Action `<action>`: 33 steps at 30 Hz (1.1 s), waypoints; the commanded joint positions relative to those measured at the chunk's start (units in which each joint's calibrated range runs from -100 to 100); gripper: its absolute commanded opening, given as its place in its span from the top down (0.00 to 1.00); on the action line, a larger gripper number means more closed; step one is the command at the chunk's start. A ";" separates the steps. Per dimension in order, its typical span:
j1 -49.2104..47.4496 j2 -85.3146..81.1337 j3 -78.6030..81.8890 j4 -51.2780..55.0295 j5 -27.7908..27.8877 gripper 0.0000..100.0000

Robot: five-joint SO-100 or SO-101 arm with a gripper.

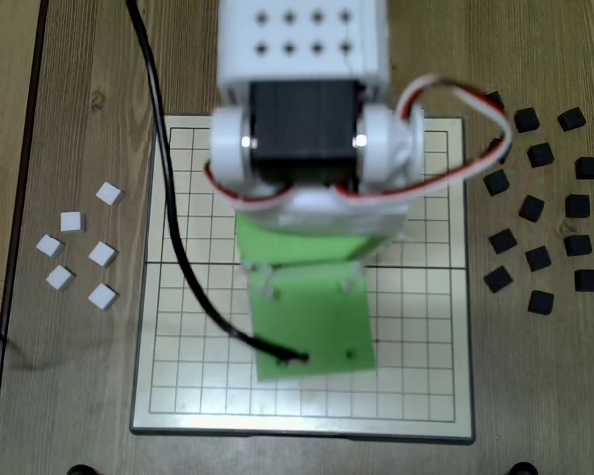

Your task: Grasp a White stone and put it on the board on position (0,0).

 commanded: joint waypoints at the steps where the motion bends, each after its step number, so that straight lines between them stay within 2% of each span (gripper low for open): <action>1: 1.30 -16.05 8.95 -2.56 -0.20 0.89; 14: 4.67 -52.25 52.24 -10.66 -0.44 0.90; 33: 3.85 -89.38 97.07 -18.35 -2.93 0.93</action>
